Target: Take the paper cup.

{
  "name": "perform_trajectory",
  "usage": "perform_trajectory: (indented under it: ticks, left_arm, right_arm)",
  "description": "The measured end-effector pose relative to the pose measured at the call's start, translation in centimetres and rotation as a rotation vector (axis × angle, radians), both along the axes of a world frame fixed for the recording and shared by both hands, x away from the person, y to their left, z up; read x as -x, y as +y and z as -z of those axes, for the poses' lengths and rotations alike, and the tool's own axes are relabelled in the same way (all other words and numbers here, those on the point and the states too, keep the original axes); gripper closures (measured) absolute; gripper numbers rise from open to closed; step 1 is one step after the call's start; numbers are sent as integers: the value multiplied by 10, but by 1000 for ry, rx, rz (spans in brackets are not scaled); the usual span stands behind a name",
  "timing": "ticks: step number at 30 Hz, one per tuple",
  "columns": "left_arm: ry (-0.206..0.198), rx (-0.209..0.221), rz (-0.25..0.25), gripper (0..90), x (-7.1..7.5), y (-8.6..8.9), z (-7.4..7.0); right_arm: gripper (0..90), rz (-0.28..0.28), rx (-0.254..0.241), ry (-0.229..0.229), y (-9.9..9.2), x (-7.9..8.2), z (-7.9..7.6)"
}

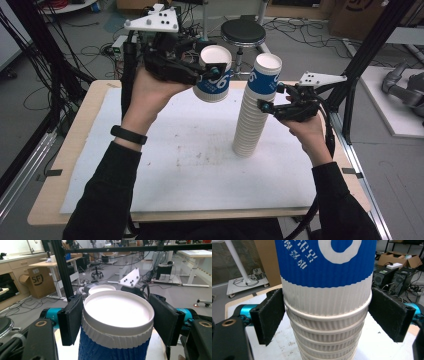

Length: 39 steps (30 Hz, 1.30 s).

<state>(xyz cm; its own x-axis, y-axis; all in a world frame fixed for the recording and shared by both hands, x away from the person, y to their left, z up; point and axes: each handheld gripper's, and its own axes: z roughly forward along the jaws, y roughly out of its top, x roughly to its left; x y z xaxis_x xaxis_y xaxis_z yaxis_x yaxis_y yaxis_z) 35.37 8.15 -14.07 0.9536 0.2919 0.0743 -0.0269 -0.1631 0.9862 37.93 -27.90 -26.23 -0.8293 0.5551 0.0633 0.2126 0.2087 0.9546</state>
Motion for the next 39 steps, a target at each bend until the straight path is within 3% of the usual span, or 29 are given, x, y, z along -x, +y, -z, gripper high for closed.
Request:
perform_trajectory:
  ticks: [7,11,23,32,39]
  left_arm:
    - [24,7,-7,301,7,13,22]
    - [25,-11,-12,301,11,16,33]
    - [77,4,-9,301,20,34,74]
    - [110,39,18,301,26,36,99]
    - [107,19,13,301,31,34,111]
  right_arm:
    - [148,1,2,0,0,0,0]
    - [148,1,2,-1,0,0,0]
    - [148,6,6,0,0,1,0]
    - [148,6,6,0,0,1,0]
    - [147,19,2,-16,0,3,-1]
